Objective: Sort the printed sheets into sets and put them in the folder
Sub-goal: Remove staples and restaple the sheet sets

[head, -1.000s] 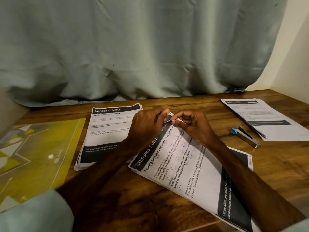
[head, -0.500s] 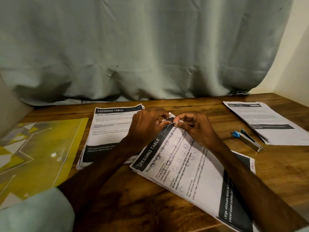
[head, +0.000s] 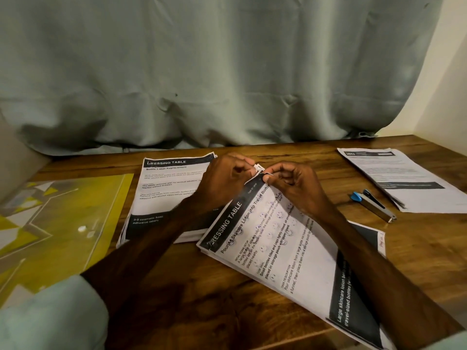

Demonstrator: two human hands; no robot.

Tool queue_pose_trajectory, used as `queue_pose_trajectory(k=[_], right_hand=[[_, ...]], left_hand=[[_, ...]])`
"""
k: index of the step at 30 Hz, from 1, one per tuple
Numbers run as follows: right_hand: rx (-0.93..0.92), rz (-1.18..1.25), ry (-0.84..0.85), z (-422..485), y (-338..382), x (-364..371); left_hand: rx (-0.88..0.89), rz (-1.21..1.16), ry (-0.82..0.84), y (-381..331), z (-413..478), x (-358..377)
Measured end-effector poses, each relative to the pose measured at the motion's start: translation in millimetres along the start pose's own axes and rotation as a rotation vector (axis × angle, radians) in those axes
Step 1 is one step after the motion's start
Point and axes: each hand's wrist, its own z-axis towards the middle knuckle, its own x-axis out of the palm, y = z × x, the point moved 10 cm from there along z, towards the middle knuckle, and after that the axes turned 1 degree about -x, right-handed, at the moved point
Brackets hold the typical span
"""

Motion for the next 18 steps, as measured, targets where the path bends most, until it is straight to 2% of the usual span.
queue_pose_trajectory(k=[3,6,15,18], right_hand=[[0.018,0.012,-0.005,-1,-1,1],[0.035,0.023,-0.017,-1,-3,1],[0.056,0.029,-0.026,0,-5,1],[0.05,0.037,-0.021,0,-4,2]], left_hand=[[-0.068,-0.176,0.084,7,1,4],[-0.132,-0.254,0.123,15,2,5],[-0.178,-0.27,0.171,18,3,5],[-0.166,-0.245,0.118,15,2,3]])
